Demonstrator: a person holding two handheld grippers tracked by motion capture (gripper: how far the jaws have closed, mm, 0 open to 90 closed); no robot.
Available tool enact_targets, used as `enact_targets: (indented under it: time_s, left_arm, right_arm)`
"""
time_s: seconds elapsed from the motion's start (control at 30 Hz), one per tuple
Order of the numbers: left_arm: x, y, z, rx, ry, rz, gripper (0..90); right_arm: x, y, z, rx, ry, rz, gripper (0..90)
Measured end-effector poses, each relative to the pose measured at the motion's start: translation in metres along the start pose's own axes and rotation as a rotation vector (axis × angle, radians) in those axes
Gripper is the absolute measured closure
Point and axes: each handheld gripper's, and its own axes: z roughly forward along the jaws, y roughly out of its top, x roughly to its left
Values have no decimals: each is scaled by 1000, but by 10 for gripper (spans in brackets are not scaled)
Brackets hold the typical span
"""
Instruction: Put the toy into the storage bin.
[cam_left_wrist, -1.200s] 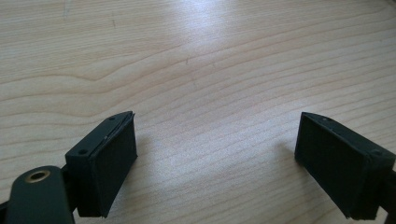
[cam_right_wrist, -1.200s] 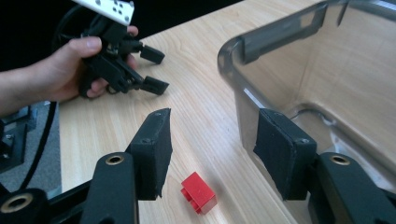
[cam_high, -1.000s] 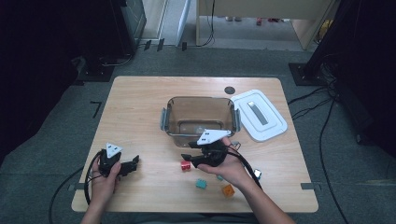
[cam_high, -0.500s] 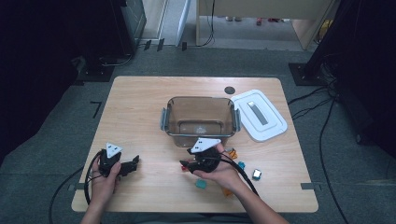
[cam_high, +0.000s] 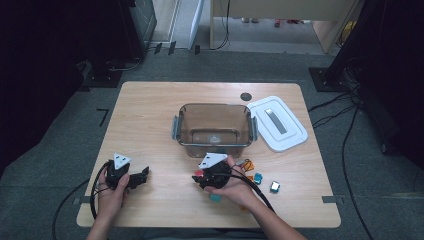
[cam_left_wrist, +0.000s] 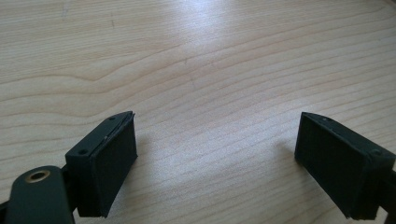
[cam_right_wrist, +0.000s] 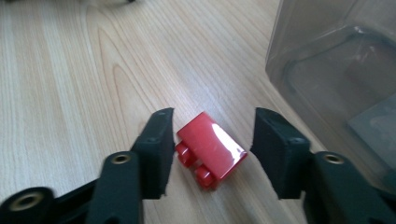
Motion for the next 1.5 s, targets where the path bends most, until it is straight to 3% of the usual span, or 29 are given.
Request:
enact_targets:
  time_s: [0.73, 1.5]
  left_arm:
    - [0, 0, 0, 0, 0, 0, 128]
    - [0, 0, 0, -2, 0, -2, 128]
  right_arm:
    - [1, 4, -9, -16, 32, 20, 569]
    - [-7, 38, -63, -130, 32, 28, 569]
